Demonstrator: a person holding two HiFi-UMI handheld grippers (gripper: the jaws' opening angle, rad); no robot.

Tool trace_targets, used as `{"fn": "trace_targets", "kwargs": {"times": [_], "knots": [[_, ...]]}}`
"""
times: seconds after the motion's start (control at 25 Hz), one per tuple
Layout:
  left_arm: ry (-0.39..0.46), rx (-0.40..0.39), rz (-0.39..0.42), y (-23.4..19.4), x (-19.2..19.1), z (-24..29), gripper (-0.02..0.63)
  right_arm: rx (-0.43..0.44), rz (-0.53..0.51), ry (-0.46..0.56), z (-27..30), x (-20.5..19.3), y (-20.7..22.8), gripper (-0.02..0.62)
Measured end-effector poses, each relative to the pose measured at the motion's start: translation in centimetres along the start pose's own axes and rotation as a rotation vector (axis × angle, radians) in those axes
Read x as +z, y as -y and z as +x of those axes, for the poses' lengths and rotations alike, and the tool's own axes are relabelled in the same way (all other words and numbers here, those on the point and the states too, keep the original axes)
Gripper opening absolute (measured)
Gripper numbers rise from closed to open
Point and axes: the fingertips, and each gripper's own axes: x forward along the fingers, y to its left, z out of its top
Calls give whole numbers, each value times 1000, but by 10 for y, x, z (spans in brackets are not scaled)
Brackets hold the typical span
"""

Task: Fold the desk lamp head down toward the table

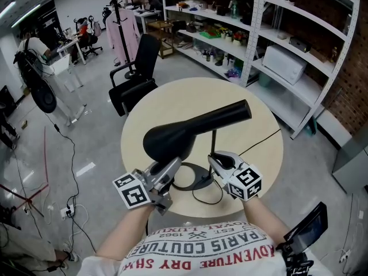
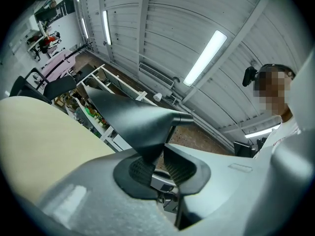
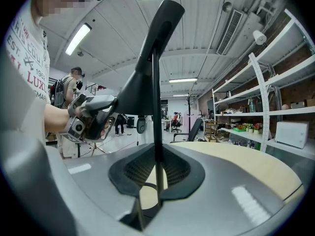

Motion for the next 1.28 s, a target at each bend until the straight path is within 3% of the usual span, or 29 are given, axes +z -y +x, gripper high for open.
{"fn": "trace_targets", "kwargs": {"times": [1.28], "knots": [[50,-88,-229,2,-35,16,57,16,52,19,4,0,-5,44]]}}
